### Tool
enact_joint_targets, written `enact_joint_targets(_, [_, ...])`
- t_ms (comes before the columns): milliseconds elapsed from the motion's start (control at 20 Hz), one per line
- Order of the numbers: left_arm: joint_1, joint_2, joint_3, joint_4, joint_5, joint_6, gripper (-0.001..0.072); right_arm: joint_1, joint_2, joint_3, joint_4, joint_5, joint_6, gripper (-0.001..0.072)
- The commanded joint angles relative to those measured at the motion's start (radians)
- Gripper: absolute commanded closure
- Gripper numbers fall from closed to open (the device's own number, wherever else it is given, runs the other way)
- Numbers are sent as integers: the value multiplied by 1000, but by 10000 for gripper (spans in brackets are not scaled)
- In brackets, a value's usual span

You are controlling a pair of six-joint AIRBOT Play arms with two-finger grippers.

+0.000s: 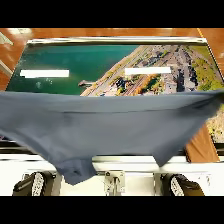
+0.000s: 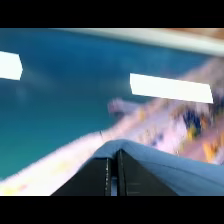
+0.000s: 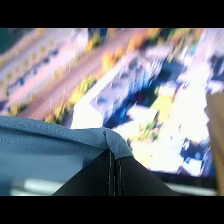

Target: Fold the shirts.

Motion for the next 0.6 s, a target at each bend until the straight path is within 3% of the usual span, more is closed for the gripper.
enact_joint_targets(0, [-2, -56, -240, -88, 92, 17, 663, 13, -142, -230, 42, -103, -35, 655])
enact_joint_targets(250, [-115, -354, -342, -129, 488, 129, 663, 158, -502, -336, 40, -710, -167, 655])
enact_joint_targets(400, [-235, -566, -341, -129, 738, 148, 663, 187, -681, -336, 51, -1097, -147, 655])
enact_joint_targets(550, [-357, -740, -341, -129, 978, 148, 663, 186, -775, -336, 98, -1333, -104, 655])
